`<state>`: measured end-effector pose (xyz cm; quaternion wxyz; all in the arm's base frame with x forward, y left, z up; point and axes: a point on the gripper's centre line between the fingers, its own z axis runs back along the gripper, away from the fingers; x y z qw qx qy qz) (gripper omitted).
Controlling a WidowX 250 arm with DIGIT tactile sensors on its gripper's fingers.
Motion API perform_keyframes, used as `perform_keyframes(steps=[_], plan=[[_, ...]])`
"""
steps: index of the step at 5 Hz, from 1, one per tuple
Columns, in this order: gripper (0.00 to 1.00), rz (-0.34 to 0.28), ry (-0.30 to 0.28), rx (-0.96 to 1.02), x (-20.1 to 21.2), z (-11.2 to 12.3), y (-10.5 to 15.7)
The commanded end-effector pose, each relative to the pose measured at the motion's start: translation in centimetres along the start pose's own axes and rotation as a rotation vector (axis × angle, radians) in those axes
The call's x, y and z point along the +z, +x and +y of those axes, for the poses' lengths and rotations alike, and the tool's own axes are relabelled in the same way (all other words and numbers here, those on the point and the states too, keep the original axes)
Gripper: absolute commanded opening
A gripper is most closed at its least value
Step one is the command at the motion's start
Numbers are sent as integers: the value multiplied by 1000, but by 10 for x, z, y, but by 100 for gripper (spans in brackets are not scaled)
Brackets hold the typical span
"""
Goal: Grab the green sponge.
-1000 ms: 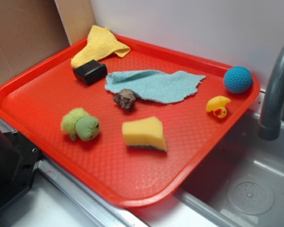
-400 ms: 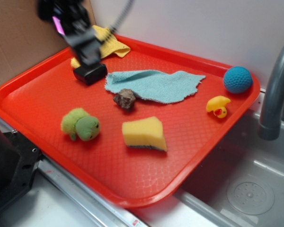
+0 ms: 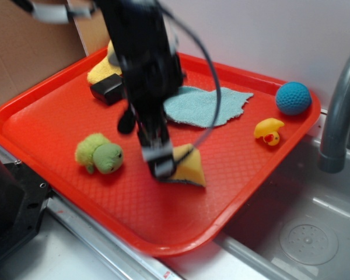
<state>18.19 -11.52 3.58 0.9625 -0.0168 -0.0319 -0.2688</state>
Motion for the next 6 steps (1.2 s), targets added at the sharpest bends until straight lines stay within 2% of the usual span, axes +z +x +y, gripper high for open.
perform_keyframes(steps=[1,2,3,4,5,6], plan=[[100,-26,-62,-54,-25,-23,-2],[0,-45,-56,-26,-18,-24,-5],[0,-86,-67,-2,-3,-18,-6],[0,-109,-19,35,17,-10,-10],[0,-181,26,169,68,13,-26],[0,-226,10,301,105,40,-45]])
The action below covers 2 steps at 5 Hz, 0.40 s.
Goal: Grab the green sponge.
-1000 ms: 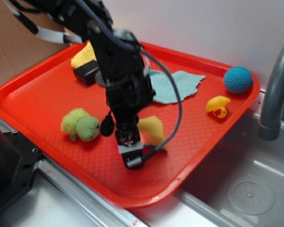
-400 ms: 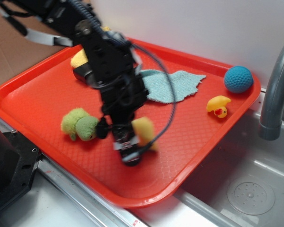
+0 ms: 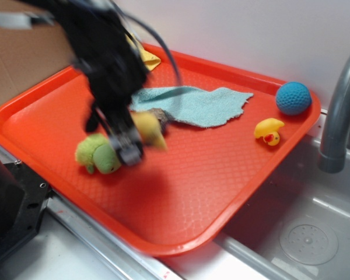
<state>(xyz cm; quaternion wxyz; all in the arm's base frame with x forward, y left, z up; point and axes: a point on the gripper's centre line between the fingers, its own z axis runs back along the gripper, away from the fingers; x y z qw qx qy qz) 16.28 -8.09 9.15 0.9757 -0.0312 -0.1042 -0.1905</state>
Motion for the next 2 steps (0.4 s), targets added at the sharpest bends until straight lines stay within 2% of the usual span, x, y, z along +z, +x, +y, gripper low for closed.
perform_keyframes(steps=[1,2], plan=[[0,-80,-5,324,75,51,-24],[0,-4,6,507,93,74,-34]])
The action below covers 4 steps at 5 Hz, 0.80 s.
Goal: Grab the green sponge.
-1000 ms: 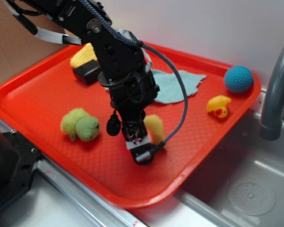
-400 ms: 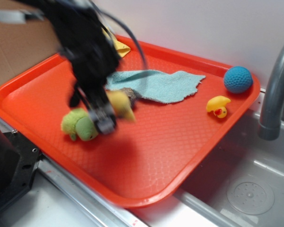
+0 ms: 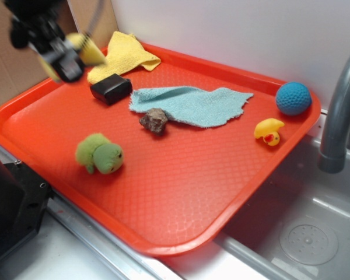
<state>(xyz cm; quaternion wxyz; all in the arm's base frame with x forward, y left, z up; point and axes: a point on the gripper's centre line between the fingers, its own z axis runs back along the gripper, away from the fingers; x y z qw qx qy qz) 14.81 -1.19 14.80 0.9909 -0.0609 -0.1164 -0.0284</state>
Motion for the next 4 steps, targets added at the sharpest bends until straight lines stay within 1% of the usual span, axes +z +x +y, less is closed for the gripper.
perform_keyframes(steps=[1,2,3,4], plan=[[0,30,103,280,42,21,12],[0,23,136,272,45,13,23],[0,29,143,249,55,7,25],[0,19,125,214,70,-1,27]])
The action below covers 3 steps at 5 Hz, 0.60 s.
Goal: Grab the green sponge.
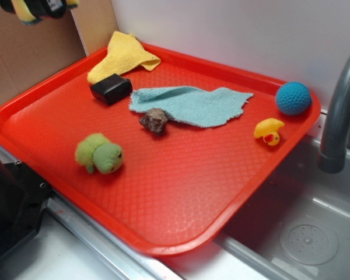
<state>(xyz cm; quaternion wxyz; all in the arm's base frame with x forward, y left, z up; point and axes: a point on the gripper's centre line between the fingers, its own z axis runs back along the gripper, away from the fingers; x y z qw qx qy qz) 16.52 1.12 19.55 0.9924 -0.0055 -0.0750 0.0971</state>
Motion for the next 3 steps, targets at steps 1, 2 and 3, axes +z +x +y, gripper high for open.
perform_keyframes(steps=[1,2,3], plan=[[0,-49,-11,-29,28,-17,-5],[0,-45,0,-23,27,-17,-1],[0,-37,6,-19,24,-19,0]])
